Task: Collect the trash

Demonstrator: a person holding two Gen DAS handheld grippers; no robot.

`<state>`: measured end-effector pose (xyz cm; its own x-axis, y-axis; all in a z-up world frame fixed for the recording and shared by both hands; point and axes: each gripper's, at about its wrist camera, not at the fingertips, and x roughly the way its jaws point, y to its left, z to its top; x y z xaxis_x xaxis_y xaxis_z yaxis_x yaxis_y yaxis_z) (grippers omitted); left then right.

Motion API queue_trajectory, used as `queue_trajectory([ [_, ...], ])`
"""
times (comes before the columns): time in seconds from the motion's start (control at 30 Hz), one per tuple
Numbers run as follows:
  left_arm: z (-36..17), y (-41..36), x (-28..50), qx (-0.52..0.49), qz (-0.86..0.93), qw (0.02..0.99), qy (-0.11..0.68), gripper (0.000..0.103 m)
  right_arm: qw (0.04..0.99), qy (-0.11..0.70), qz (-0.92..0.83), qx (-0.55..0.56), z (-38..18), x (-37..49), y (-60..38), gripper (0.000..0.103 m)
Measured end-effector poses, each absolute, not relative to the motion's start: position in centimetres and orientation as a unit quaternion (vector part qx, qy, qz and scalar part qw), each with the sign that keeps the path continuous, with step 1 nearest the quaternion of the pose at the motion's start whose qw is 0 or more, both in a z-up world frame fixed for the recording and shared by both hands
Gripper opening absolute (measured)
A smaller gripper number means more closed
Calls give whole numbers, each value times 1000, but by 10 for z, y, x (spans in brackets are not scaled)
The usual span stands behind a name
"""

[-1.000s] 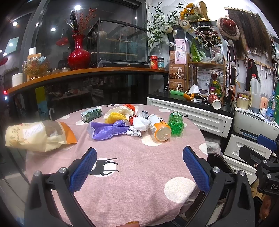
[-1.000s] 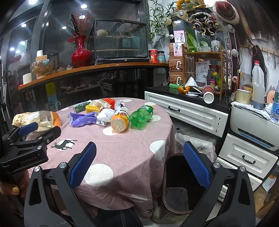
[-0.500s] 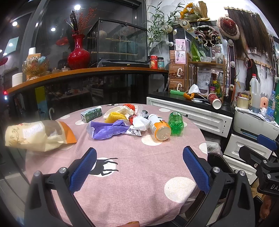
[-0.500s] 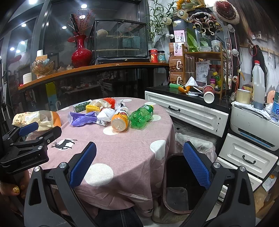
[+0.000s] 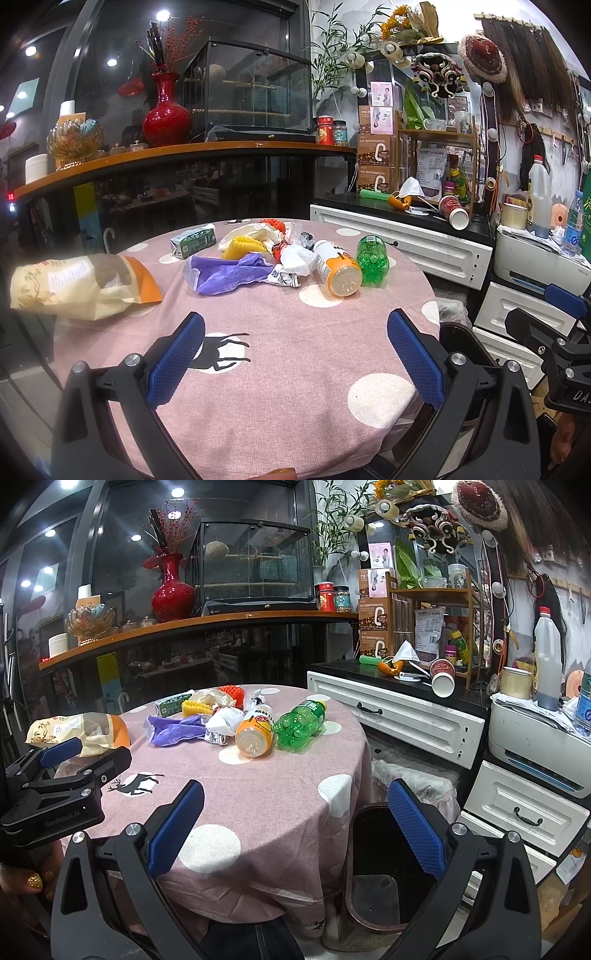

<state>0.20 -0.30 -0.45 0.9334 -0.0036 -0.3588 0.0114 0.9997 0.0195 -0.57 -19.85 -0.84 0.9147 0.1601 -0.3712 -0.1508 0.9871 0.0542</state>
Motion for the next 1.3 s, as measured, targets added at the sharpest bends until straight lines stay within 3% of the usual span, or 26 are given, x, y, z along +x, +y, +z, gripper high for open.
queue_trajectory([
  [1.3, -14, -3, 7, 17, -7, 981, 193, 98, 977, 199, 81, 12, -15, -2, -197, 98],
])
